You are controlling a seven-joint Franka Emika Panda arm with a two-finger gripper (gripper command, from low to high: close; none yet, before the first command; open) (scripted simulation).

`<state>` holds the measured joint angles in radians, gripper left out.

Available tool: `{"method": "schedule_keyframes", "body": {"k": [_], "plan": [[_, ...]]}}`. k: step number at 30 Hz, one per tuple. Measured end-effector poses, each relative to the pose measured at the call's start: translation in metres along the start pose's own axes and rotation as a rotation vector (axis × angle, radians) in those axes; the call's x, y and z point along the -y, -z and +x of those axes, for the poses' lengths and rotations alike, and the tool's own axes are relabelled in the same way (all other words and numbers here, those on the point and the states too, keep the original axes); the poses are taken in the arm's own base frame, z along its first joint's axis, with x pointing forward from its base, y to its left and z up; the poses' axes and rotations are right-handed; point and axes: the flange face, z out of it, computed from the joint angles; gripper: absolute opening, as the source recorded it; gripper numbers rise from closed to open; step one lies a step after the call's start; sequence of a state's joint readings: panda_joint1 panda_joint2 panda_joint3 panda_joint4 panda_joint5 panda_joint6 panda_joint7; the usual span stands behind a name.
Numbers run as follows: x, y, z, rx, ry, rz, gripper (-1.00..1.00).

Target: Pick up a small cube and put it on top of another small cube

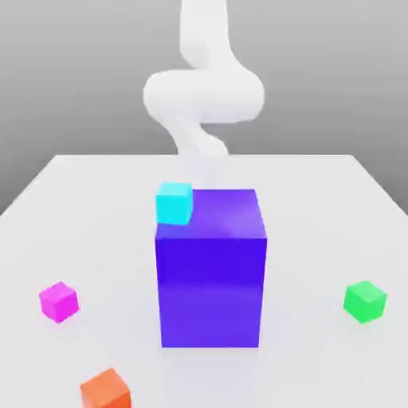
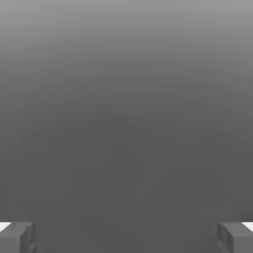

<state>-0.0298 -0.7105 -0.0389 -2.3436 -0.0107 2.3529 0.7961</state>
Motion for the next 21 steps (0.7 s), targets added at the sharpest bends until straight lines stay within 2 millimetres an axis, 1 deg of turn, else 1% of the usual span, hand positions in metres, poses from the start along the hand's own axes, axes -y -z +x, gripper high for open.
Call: {"method": "schedule_keyframes", "body": {"k": [2, 5, 8, 11, 13, 16, 17, 18, 21], "plan": [[-0.027, -0.049, 0.012, 0.03, -0.044, -0.067, 0.0], [-0.075, -0.113, 0.024, 0.073, -0.111, -0.159, 0.0], [-0.132, -0.169, 0.027, 0.115, -0.181, -0.249, 0.0], [-0.194, -0.215, 0.021, 0.159, -0.254, -0.337, 0.0], [-0.238, -0.241, 0.012, 0.188, -0.305, -0.395, 0.0], [-0.305, -0.271, -0.008, 0.233, -0.382, -0.48, 0.0], [-0.328, -0.278, -0.017, 0.248, -0.41, -0.509, 0.0], [-0.356, -0.282, -0.024, 0.258, -0.451, -0.541, 0.0], [-0.418, -0.296, -0.059, 0.306, -0.528, -0.623, 0.0]]}}
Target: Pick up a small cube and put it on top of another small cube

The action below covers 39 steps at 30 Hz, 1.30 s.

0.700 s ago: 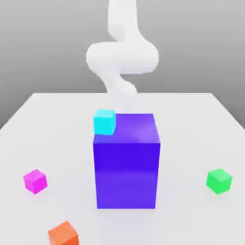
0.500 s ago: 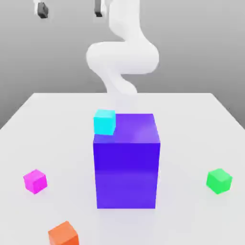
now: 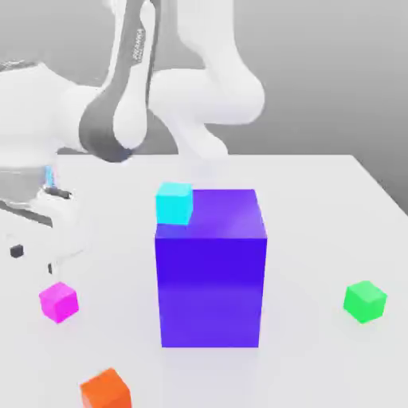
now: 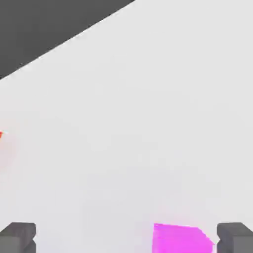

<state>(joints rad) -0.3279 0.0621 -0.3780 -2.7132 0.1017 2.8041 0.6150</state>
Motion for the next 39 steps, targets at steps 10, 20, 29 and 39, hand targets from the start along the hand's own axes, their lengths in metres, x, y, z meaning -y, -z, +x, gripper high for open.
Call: {"method": "schedule_keyframes", "body": {"k": [10, 20, 29, 39], "plan": [[-0.017, -0.083, -0.003, 0.018, -0.014, -0.032, -1.0], [-0.015, -0.037, -0.002, 0.018, -0.014, -0.032, -1.0], [0.102, -0.011, -0.064, 0.071, 0.388, -0.045, -1.0], [0.183, 0.013, -0.311, 0.11, 1.155, -0.026, -1.0]]}}
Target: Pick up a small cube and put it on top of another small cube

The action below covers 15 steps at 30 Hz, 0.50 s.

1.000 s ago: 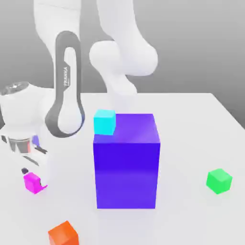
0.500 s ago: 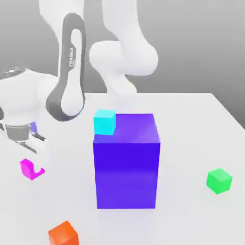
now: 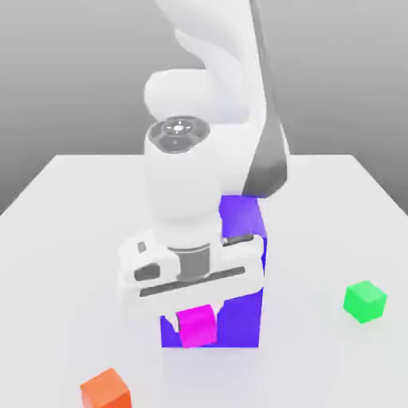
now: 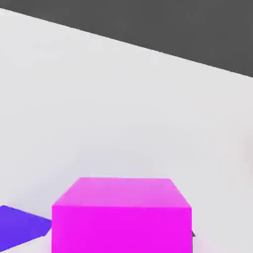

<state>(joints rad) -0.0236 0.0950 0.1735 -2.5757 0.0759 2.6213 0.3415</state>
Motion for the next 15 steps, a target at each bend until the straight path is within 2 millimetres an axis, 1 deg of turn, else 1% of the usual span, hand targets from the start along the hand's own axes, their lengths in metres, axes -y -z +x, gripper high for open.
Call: {"method": "schedule_keyframes", "body": {"k": [1, 2, 3, 5, 6, 7, 8, 9, 10, 11, 12, 13, 15], "plan": [[0.029, 0.001, -0.014, 0.002, 0.092, -0.003, -1.0], [0.06, 0.001, -0.033, 0.003, 0.193, -0.006, -1.0], [0.092, 0.002, -0.056, 0.002, 0.305, -0.011, -1.0], [0.15, 0.002, -0.114, -0.005, 0.544, -0.023, -1.0], [0.17, 0.003, -0.142, -0.011, 0.647, -0.03, -1.0], [0.184, 0.002, -0.166, -0.016, 0.733, -0.037, -1.0], [0.195, 0.002, -0.19, -0.022, 0.812, -0.044, -1.0], [0.201, 0.0, -0.215, -0.033, 0.884, -0.052, -1.0], [0.21, -0.007, -0.237, -0.038, 0.947, -0.057, -1.0], [0.213, -0.016, -0.247, -0.042, 0.976, -0.059, -1.0], [0.198, -0.022, -0.214, -0.045, 0.894, -0.058, -1.0], [0.193, -0.031, -0.205, -0.047, 0.871, -0.058, -1.0], [0.189, -0.053, -0.199, -0.048, 0.858, -0.058, -1.0]]}}
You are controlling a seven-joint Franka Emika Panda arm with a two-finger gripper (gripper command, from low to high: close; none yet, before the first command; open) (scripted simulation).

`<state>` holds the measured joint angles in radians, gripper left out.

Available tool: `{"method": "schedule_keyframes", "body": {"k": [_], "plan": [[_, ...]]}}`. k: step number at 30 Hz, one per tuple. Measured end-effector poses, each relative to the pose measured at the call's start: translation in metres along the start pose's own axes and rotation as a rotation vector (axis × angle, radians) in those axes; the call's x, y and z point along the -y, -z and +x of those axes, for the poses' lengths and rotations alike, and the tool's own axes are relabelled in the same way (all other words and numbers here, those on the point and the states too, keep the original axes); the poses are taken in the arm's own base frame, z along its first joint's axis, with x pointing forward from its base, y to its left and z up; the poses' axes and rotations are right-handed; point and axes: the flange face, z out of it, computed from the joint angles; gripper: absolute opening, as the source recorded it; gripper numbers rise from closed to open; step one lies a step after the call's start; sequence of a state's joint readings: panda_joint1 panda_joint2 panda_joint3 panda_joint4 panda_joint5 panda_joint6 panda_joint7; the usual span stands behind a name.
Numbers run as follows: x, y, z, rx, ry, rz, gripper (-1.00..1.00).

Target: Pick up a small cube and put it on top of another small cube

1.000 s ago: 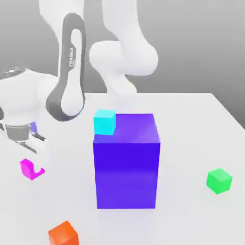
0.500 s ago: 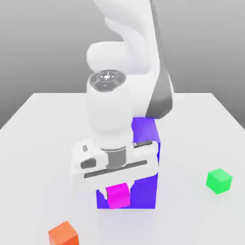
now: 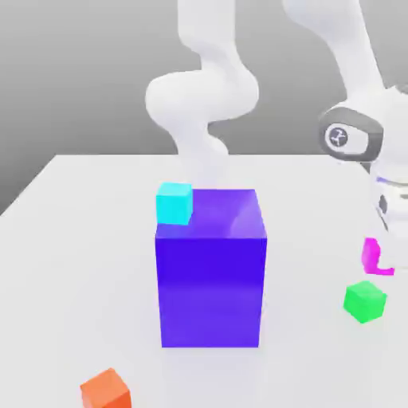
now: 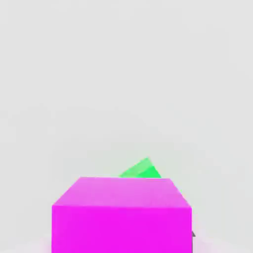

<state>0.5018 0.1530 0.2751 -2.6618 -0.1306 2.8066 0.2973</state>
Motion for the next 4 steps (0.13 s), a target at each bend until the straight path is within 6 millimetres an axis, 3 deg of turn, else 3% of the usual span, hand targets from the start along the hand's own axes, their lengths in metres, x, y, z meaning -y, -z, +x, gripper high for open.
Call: {"method": "schedule_keyframes", "body": {"k": [1, 4], "plan": [[-0.0007, -0.0081, -0.0007, 0.001, -0.001, 0.0, 1.0], [-0.0007, -0.0081, -0.0007, 0.001, -0.001, 0.0, 1.0]]}}
